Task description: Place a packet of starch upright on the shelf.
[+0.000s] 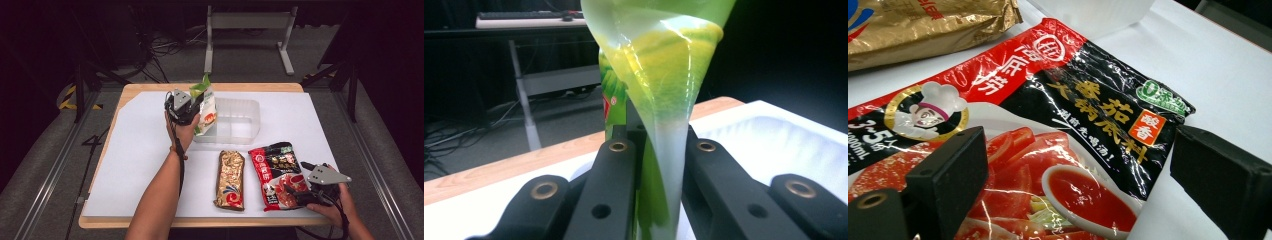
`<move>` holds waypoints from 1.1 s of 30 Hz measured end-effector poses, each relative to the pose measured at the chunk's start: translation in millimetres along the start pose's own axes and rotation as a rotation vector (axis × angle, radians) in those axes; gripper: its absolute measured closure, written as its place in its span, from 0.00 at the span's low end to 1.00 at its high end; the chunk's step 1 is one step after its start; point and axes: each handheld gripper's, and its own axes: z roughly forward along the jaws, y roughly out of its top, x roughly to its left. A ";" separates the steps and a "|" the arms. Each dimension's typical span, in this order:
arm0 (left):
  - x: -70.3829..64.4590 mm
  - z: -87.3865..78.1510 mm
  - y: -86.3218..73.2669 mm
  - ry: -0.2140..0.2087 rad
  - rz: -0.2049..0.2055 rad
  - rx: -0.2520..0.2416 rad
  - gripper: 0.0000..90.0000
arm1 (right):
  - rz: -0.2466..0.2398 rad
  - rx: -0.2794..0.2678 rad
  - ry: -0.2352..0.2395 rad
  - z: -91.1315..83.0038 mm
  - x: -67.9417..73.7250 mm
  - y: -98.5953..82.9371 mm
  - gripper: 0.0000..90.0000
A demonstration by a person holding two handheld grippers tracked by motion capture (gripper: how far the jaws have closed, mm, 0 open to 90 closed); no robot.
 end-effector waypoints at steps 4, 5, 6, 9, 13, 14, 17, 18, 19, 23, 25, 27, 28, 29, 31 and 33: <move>-2.4 3.0 -8.3 -0.014 0.007 0.025 0.93 | -0.012 0.004 0.001 0.6 1.8 0.9 0.10; -2.4 3.0 -8.3 -0.014 0.007 0.025 0.93 | -0.012 0.004 0.001 0.6 1.8 0.9 0.10; -3.2 3.2 -11.4 -0.012 0.006 0.028 0.93 | -0.012 0.003 0.001 0.7 1.8 0.7 0.10; -1.6 0.8 -11.5 -0.029 -0.024 0.022 0.90 | -0.008 0.002 0.000 0.1 1.3 0.5 0.10; -1.5 -2.9 -9.7 -0.046 0.010 0.051 0.88 | -0.007 0.000 0.003 0.3 1.7 1.3 0.10; -1.4 -4.3 -9.9 -0.051 0.017 0.055 0.88 | -0.008 0.001 0.004 0.6 2.2 1.4 0.10; 1.6 -10.5 -12.1 -0.068 0.037 0.068 0.88 | -0.014 0.006 0.009 1.2 3.7 1.7 0.10; 1.6 -10.5 -12.1 -0.068 0.037 0.068 0.88 | -0.013 0.007 0.010 1.5 4.0 1.8 0.10; 2.3 -12.7 -12.8 -0.072 0.044 0.075 0.88 | -0.013 0.007 0.010 1.5 4.0 1.8 0.10; 2.2 -17.7 -14.2 -0.086 0.073 0.088 0.88 | -0.014 0.009 0.015 2.9 4.2 2.2 0.10; 1.6 -20.2 -14.4 -0.093 0.080 0.096 0.87 | -0.014 0.014 0.016 3.7 4.3 2.1 0.10; 0.8 -21.8 -15.1 -0.098 0.091 0.100 0.87 | -0.013 0.016 0.019 4.3 4.3 2.0 0.10; 0.5 -22.2 -16.1 -0.098 0.089 0.099 0.86 | -0.014 0.014 0.022 4.6 4.5 1.8 0.10; 0.4 -22.6 -17.0 -0.094 0.094 0.101 0.85 | -0.017 0.015 0.025 4.5 4.7 1.7 0.10; 0.6 -23.2 -18.4 -0.096 0.087 0.098 0.85 | -0.019 0.015 0.028 4.6 4.8 1.5 0.10; 1.2 -24.3 -19.3 -0.102 0.086 0.101 0.85 | -0.014 0.016 0.028 5.1 4.5 1.2 0.10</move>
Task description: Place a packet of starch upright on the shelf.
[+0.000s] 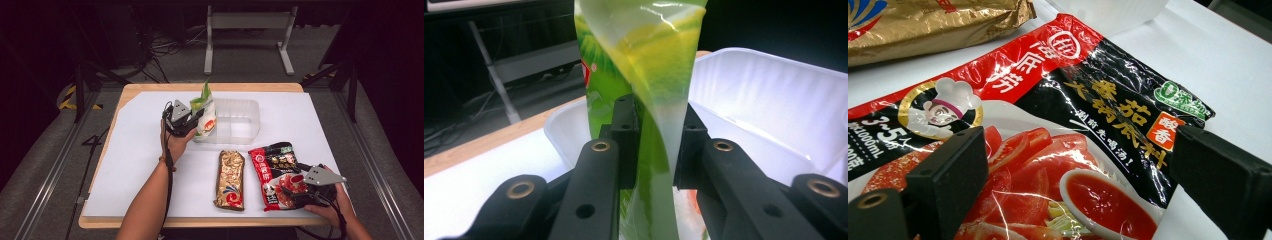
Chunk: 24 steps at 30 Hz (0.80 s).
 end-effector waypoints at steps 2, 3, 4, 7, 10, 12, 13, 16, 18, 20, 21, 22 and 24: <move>0.1 -1.0 -0.2 0.001 0.005 0.009 0.86 | 0.001 -0.001 -0.002 -0.2 0.1 0.0 0.10; 0.2 -1.2 0.0 0.003 0.012 0.015 0.85 | 0.000 -0.002 0.000 -0.3 0.3 -0.1 0.10; -0.1 -1.3 0.2 0.008 0.019 0.019 0.85 | 0.001 -0.002 0.002 -0.4 0.4 -0.2 0.10; 0.4 -2.0 0.1 0.002 0.032 0.030 0.86 | 0.000 0.000 0.003 0.3 0.7 -0.2 0.10; 1.1 -2.8 0.0 -0.002 0.034 0.037 0.87 | -0.001 0.000 0.005 0.5 1.0 -0.1 0.10; 1.0 -2.9 0.1 0.001 0.039 0.040 0.89 | 0.001 0.000 0.006 0.8 0.9 -0.2 0.10; 1.1 -3.0 0.2 -0.003 0.037 0.044 0.89 | 0.001 0.000 0.006 0.8 0.9 -0.2 0.10; 0.9 -3.6 0.9 0.000 0.048 0.056 0.90 | 0.001 0.000 0.006 0.8 1.2 -0.2 0.10; 0.5 -4.2 1.6 0.000 0.053 0.065 0.90 | 0.000 0.001 0.007 0.7 1.4 0.0 0.10; 1.1 -5.3 2.6 -0.003 0.071 0.078 0.90 | 0.000 0.000 0.007 0.4 1.6 -0.1 0.10; 1.6 -5.8 2.9 -0.004 0.076 0.084 0.89 | 0.001 -0.001 0.009 0.2 1.5 -0.2 0.10; 2.2 -6.2 3.2 -0.006 0.081 0.089 0.89 | 0.000 0.000 0.010 0.0 1.6 -0.1 0.10; 3.4 -7.1 3.9 -0.012 0.077 0.098 0.89 | -0.002 0.001 0.008 -0.3 1.7 0.1 0.10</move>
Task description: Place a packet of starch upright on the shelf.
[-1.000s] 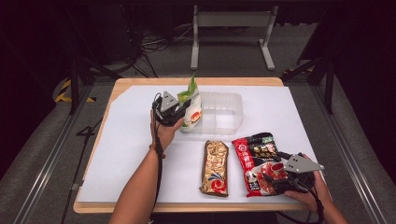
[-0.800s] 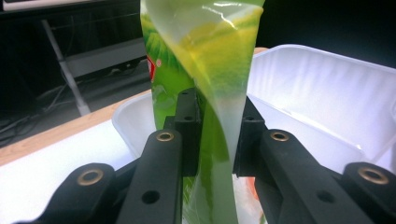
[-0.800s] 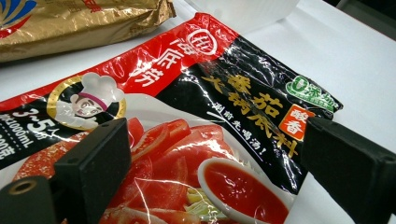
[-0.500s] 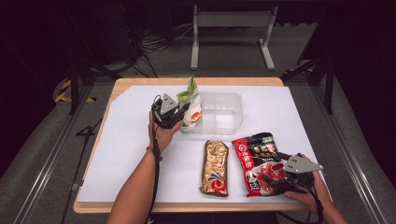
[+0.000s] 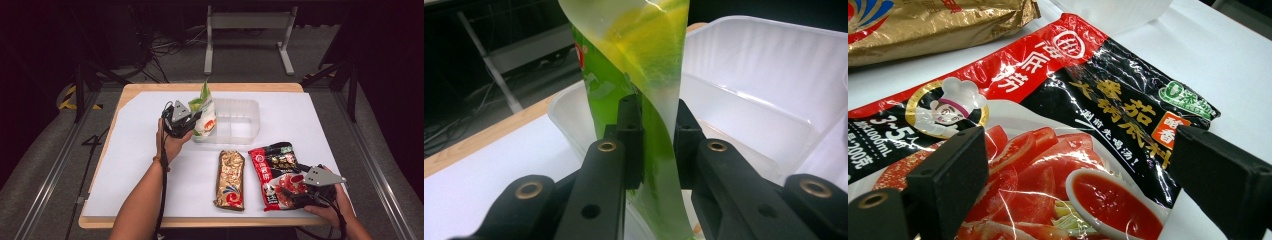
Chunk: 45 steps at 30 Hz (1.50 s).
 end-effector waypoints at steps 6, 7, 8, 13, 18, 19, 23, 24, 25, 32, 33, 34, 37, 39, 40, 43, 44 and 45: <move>0.0 -1.9 1.7 0.000 0.024 0.016 0.88 | 0.000 0.003 0.008 -0.1 0.2 0.3 0.10; 0.3 -2.7 1.3 -0.005 0.023 0.019 0.88 | -0.002 0.004 0.009 -0.3 0.6 0.3 0.11; 0.7 -3.4 1.2 -0.005 0.022 0.021 0.88 | -0.002 0.005 0.013 -0.6 0.7 0.2 0.11; -0.9 -5.6 2.6 -0.005 0.037 0.037 0.86 | -0.002 0.005 0.006 -1.2 0.8 0.1 0.11; 0.9 -9.4 2.4 -0.010 0.043 0.039 0.85 | 0.000 0.008 0.005 -0.6 0.8 0.1 0.11; 0.5 -10.2 2.3 -0.015 0.039 0.043 0.84 | -0.001 0.008 0.005 -0.6 0.9 0.1 0.11; 0.7 -15.7 4.1 -0.009 0.051 0.049 0.83 | -0.002 0.009 0.006 -0.5 0.9 0.3 0.11; 1.2 -17.0 4.2 -0.013 0.050 0.048 0.83 | 0.001 0.008 0.007 -0.4 0.8 0.1 0.11; 2.0 -19.5 4.1 -0.017 0.047 0.047 0.83 | 0.001 0.008 0.006 -0.4 0.8 0.2 0.11; 0.9 -34.7 1.8 -0.026 0.062 0.040 0.79 | -0.001 0.010 0.005 -0.4 1.1 0.7 0.11; 0.9 -34.7 1.8 -0.026 0.062 0.040 0.76 | -0.001 0.010 0.005 -0.4 1.1 0.7 0.11; -0.3 -36.9 1.1 -0.032 0.066 0.041 0.76 | -0.001 0.010 0.006 -0.4 1.2 0.8 0.11; -4.6 -44.4 0.4 -0.045 0.097 0.035 0.75 | -0.002 0.011 0.004 -0.1 1.4 0.9 0.11; -7.3 -48.9 0.0 -0.051 0.106 0.032 0.74 | 0.000 0.013 0.004 0.1 1.6 0.9 0.11; -7.3 -48.9 0.0 -0.051 0.106 0.032 0.73 | 0.000 0.015 0.004 0.1 1.6 1.0 0.11; -10.8 -54.2 -2.0 -0.050 0.126 0.046 0.72 | -0.002 0.015 0.001 -0.3 1.9 1.2 0.11; -13.2 -57.2 -3.8 -0.050 0.136 0.052 0.72 | -0.001 0.015 0.000 -0.5 2.0 1.2 0.11; -14.2 -58.7 -4.6 -0.055 0.139 0.054 0.71 | 0.000 0.015 -0.002 -0.9 2.1 1.3 0.11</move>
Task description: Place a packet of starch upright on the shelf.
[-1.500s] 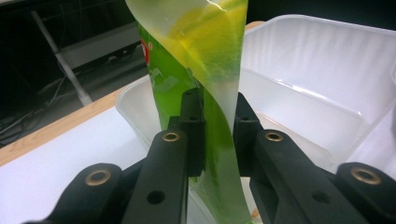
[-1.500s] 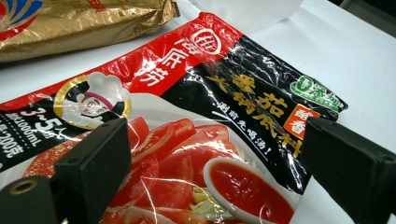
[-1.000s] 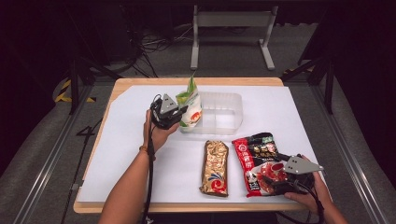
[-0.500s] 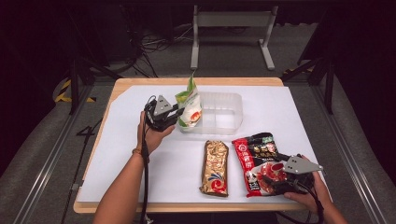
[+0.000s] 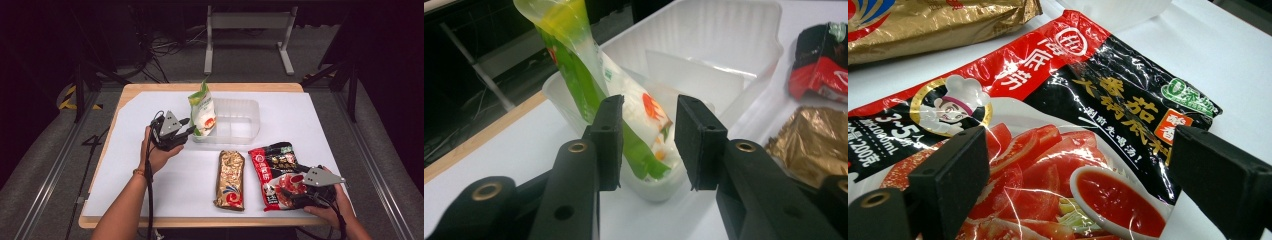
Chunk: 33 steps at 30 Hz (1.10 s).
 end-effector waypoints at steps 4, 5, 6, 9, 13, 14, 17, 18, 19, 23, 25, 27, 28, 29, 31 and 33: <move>-9.6 -8.0 -4.4 -0.021 0.015 0.017 0.68 | 0.008 -0.001 0.002 -0.3 0.2 0.9 0.12; -12.5 -9.8 -5.4 -0.024 0.024 0.028 0.66 | 0.013 -0.005 0.007 -0.6 0.4 1.4 0.12; -15.8 -11.9 -6.3 -0.020 0.039 0.039 0.64 | 0.013 -0.007 0.006 -0.9 0.7 1.9 0.12; -24.7 -18.9 -8.9 -0.035 0.073 0.065 0.60 | 0.024 -0.020 0.010 -2.6 0.9 3.5 0.14; -38.2 -28.0 -17.1 -0.051 0.098 0.089 0.52 | 0.061 -0.049 0.013 -4.3 -0.9 6.8 0.19; -41.6 -29.9 -19.3 -0.057 0.108 0.096 0.50 | 0.067 -0.050 0.017 -4.1 -1.5 7.6 0.21; -48.0 -35.2 -27.4 -0.085 0.099 0.097 0.46 | 0.077 -0.053 0.029 -2.4 -2.7 10.4 0.23; -48.0 -35.2 -27.4 -0.085 0.099 0.097 0.45 | 0.077 -0.053 0.029 -2.4 -2.7 10.4 0.23; -50.0 -37.3 -30.8 -0.094 0.090 0.096 0.45 | 0.068 -0.043 0.019 -1.9 -2.5 11.4 0.23; -57.4 -46.3 -41.6 -0.115 0.078 0.091 0.40 | 0.083 -0.059 0.003 -5.8 -6.6 15.0 0.24; -60.2 -49.3 -45.9 -0.130 0.065 0.090 0.39 | 0.098 -0.070 0.010 -7.3 -8.3 16.0 0.24; -63.0 -51.4 -49.6 -0.131 0.065 0.098 0.36 | 0.111 -0.082 0.020 -8.5 -8.7 18.1 0.24; -64.2 -52.3 -51.5 -0.141 0.061 0.100 0.35 | 0.112 -0.086 0.023 -8.3 -9.0 19.0 0.23; -66.2 -53.8 -54.0 -0.145 0.059 0.103 0.35 | 0.118 -0.088 0.035 -8.1 -8.9 20.1 0.23; -68.5 -57.1 -57.1 -0.153 0.055 0.103 0.33 | 0.122 -0.090 0.050 -6.5 -8.7 24.2 0.23; -69.2 -59.3 -58.9 -0.157 0.049 0.094 0.33 | 0.130 -0.092 0.068 -5.6 -9.2 26.4 0.23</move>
